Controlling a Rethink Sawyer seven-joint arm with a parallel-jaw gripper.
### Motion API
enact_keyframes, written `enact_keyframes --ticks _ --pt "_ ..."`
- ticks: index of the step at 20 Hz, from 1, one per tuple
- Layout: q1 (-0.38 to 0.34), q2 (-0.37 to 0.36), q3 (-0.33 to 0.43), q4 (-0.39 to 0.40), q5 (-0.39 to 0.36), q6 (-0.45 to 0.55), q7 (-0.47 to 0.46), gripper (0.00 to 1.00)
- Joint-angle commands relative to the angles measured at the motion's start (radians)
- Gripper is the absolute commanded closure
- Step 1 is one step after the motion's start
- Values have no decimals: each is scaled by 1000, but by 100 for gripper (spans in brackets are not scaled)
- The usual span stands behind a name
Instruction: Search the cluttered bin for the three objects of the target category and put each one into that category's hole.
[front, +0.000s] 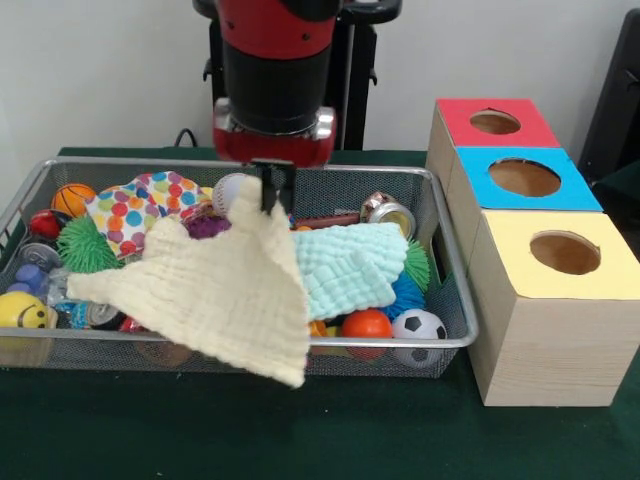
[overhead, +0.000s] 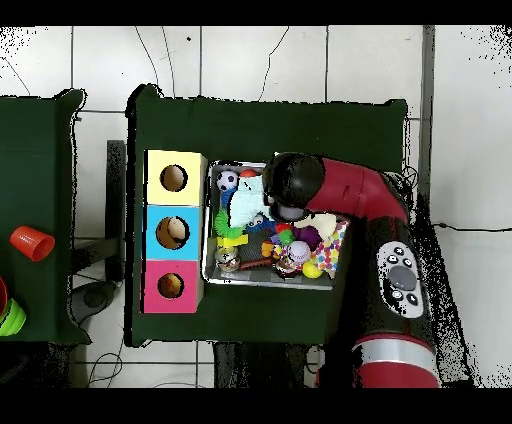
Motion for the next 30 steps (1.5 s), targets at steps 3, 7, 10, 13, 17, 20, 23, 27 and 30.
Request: enact_keyframes --ticks 3,7,10,13,17,20,23,27,30 --pt "155 -50 -78 246 165 -47 538 100" --pt "222 -22 -97 206 216 -9 634 100" --pt "285 3 -122 147 239 45 729 100" --pt "330 30 -141 109 252 59 792 100" --pt "337 44 -143 124 253 15 784 100" --pt "317 43 -134 157 244 -38 747 100" --pt "293 41 -124 189 233 -96 715 100" --pt "303 62 -151 178 204 -161 735 100" --pt "284 59 -133 201 219 -189 711 0"
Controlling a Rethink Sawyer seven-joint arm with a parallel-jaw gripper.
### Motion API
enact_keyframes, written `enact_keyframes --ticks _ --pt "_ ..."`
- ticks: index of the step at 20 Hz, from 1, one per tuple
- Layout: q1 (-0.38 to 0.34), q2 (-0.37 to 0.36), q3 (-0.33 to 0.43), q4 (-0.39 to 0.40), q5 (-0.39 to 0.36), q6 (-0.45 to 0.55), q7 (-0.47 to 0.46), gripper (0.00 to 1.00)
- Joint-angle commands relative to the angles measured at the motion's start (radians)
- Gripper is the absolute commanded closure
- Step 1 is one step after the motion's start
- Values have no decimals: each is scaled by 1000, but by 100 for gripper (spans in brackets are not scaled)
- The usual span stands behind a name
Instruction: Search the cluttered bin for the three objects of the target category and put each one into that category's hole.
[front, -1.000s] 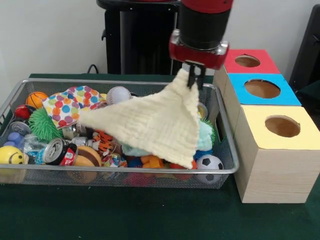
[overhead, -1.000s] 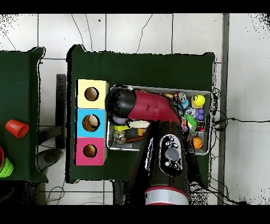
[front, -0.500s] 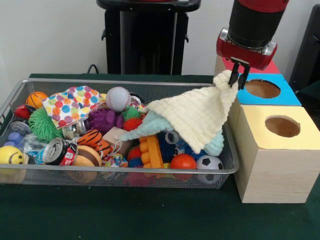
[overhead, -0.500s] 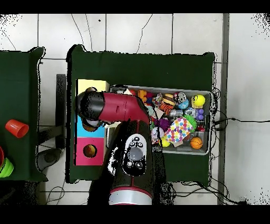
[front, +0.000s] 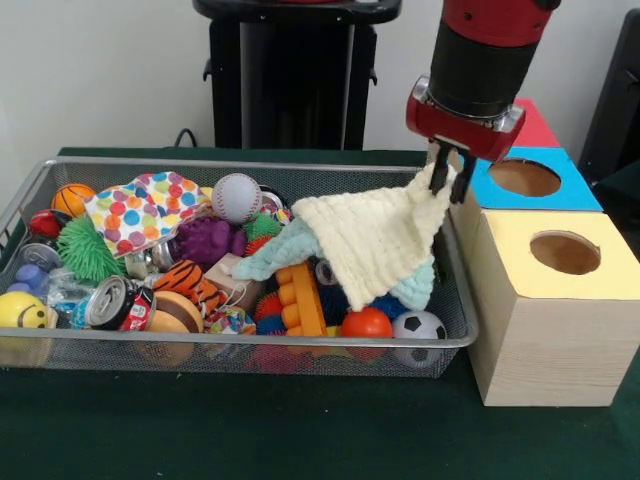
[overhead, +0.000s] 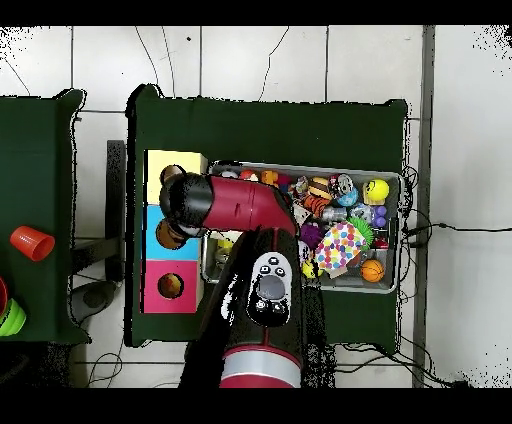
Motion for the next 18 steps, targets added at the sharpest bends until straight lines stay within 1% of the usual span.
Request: enact_keyframes --ticks 1,3,6,10,12,14,16,17,18 --pt "-46 45 21 117 4 -94 145 0" --pt "-59 41 36 127 -5 -112 111 0" --pt "-76 39 50 137 -11 -126 84 0" --pt "-78 44 43 128 -15 -136 95 0" --pt "-94 55 61 144 -6 -191 101 0" --pt "-114 81 76 129 -14 -210 78 0" --pt "-137 133 96 98 -23 -237 52 0" --pt "-150 183 107 62 -38 -254 26 0" --pt "-158 213 112 36 -46 -251 8 0"
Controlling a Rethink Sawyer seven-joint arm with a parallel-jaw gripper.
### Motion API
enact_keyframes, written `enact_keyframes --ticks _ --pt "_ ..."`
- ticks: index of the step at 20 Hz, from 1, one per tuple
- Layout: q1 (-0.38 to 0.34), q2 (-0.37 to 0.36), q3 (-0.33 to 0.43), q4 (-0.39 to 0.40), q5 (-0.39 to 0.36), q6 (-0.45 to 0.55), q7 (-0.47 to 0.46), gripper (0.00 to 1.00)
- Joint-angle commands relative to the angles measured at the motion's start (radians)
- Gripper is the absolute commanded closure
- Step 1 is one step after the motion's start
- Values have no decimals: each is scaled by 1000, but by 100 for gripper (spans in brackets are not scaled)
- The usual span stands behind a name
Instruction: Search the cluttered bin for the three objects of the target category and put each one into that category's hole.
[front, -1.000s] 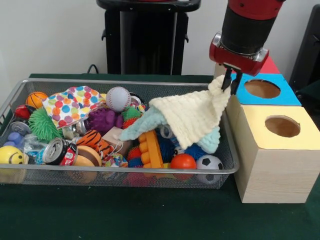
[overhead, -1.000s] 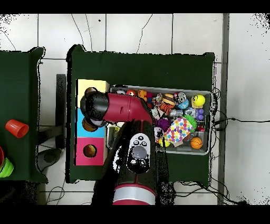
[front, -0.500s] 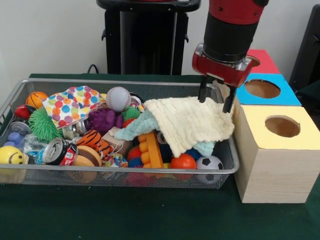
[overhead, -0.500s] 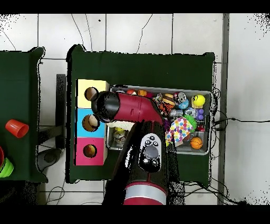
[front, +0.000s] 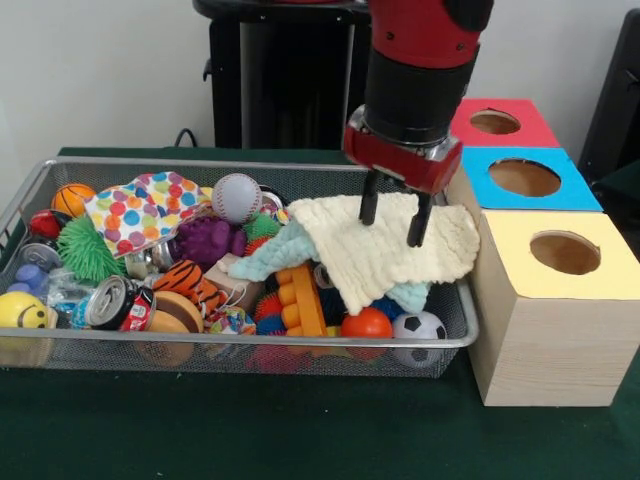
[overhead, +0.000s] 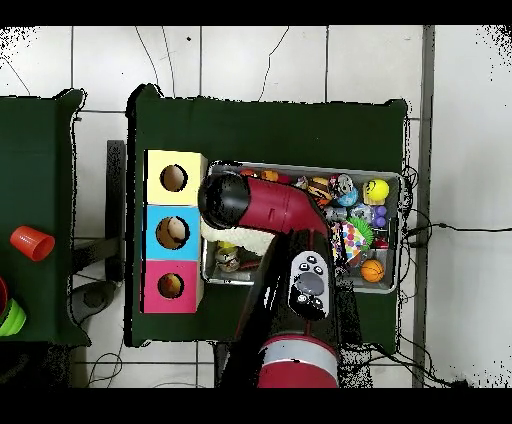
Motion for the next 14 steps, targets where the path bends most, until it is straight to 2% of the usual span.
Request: enact_keyframes --ticks 1,3,6,10,14 --pt "-92 227 126 -21 -62 -94 -42 0" --pt "-127 270 157 -75 -84 -54 -123 0" --pt "-135 275 162 -108 -106 13 -156 0" --pt "-154 249 179 -70 -128 0 -155 0" --pt "-210 233 226 -3 -152 -70 -170 0"
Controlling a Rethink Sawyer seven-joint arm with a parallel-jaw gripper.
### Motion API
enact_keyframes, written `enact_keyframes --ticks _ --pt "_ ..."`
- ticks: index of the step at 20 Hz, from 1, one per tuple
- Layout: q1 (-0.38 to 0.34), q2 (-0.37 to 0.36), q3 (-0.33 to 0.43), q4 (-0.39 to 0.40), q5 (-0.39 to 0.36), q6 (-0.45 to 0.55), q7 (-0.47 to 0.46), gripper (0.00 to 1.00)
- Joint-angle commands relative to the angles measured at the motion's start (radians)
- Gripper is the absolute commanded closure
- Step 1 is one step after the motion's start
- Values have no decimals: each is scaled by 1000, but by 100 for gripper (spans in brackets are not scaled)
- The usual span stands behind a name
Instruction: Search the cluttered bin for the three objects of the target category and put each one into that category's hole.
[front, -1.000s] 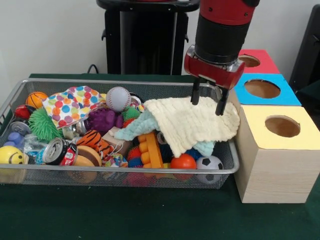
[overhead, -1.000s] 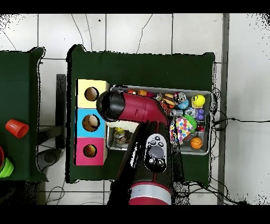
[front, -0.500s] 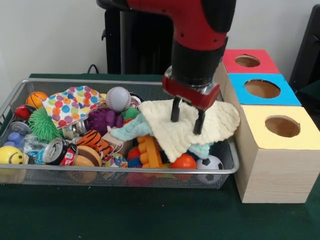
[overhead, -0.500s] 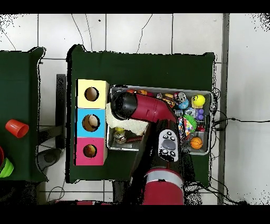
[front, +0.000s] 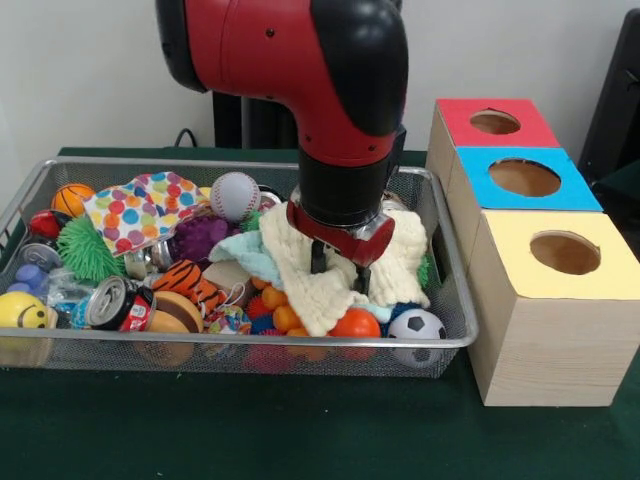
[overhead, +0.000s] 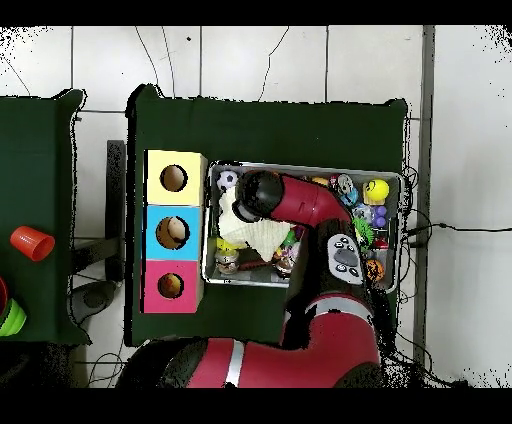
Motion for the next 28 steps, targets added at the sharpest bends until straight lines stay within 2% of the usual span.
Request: enact_keyframes --ticks 1,8,12,21,28 --pt "-87 89 155 87 -118 -73 -171 0" --pt "-127 86 199 103 -159 -99 -144 0" --pt "-124 62 202 108 -179 -71 -123 0" --pt "-139 -98 217 191 -167 44 -112 0" --pt "-167 -164 244 262 -152 28 -93 0"
